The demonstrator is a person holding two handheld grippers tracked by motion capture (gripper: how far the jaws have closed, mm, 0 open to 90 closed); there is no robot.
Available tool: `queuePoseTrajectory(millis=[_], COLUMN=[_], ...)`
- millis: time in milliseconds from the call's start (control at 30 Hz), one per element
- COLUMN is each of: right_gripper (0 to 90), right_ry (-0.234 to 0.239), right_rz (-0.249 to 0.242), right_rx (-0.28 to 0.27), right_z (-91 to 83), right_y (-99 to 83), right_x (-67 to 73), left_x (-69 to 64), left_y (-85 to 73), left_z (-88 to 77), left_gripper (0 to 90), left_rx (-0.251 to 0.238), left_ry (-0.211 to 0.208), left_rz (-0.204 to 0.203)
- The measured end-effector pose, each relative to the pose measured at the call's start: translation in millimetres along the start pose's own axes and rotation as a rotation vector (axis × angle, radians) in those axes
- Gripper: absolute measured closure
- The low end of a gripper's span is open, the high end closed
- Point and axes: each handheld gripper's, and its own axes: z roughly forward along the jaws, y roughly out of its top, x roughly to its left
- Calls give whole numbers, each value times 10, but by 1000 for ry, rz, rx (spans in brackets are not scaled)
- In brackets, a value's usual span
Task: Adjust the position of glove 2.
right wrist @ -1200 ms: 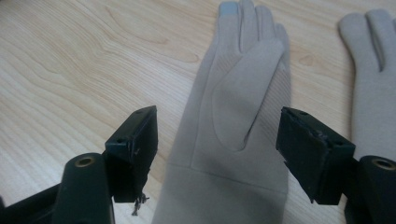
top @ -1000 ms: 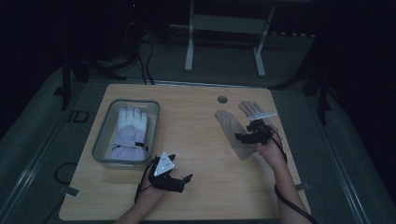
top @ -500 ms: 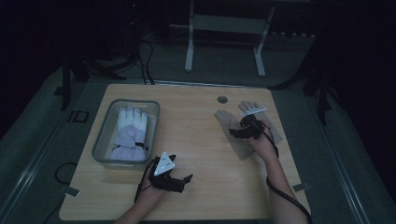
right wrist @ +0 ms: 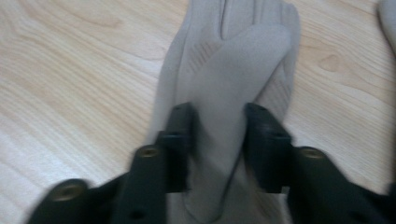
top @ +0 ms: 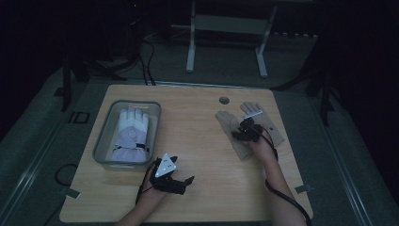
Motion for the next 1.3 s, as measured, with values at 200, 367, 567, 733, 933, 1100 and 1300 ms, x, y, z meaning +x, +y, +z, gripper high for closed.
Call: queuePoseTrajectory(millis=[200, 367, 567, 733, 933, 1100, 1300], right_gripper=[771, 795, 798, 796, 795, 793, 782], right_ry=[-20, -5, 14, -10, -43, -100, -85], right_rz=[37, 117, 171, 246, 310, 357, 412], right_rx=[17, -31, -112, -194, -217, -214, -155], right_z=[-5, -82, -258, -397, -422, -379, -149], right_y=[37, 72, 227, 328, 347, 301, 185], right_x=[107, 198, 434, 610, 745, 854, 883], left_x=[2, 9, 5, -4, -2, -3, 2], left_y=[0, 1, 0, -1, -3, -2, -4], left_z=[2, 2, 0, 0, -3, -2, -5], left_gripper=[24, 24, 24, 24, 24, 24, 24], left_rx=[0, 1, -1, -5, -10, -8, -10], left_ry=[0, -2, 1, 4, 2, 1, -1], left_rz=[-6, -11, -7, -5, -8, -3, -4])
